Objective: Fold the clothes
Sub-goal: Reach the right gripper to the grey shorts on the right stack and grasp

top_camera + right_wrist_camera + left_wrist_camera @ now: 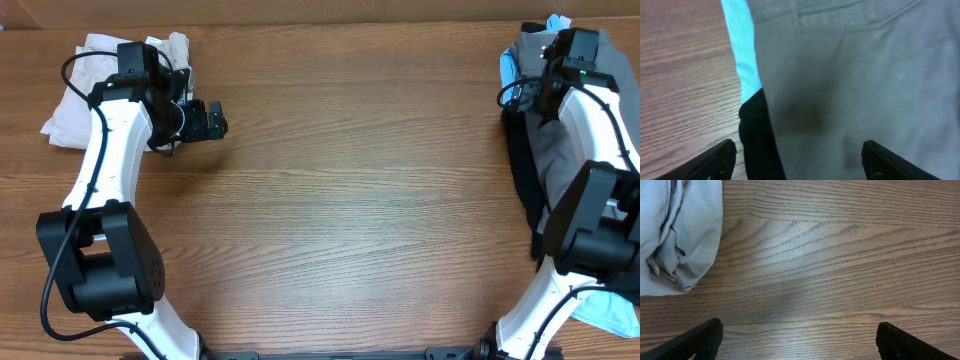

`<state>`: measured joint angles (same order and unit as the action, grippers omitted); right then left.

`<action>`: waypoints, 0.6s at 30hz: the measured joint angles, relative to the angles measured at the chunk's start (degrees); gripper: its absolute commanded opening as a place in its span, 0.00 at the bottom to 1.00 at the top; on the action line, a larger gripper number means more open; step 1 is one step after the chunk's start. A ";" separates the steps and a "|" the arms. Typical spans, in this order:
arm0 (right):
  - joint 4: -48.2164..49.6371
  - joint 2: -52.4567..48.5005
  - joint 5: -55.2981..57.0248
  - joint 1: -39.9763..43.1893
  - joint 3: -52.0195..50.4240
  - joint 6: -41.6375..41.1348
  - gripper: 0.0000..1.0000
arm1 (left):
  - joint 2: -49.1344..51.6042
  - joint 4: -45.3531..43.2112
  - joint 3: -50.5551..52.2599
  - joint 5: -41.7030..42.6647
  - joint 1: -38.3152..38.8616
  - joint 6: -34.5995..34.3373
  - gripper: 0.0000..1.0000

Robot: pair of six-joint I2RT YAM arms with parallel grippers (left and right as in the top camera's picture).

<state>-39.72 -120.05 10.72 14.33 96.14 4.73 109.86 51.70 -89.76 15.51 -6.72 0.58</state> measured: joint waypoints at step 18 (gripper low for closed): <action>-0.15 -5.01 -1.46 1.66 0.02 -0.04 0.49 | 0.00 -1.07 0.00 0.22 2.03 0.00 1.00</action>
<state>-39.88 -125.05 9.26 15.99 96.16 4.69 109.86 50.63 -89.76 15.73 -4.69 0.58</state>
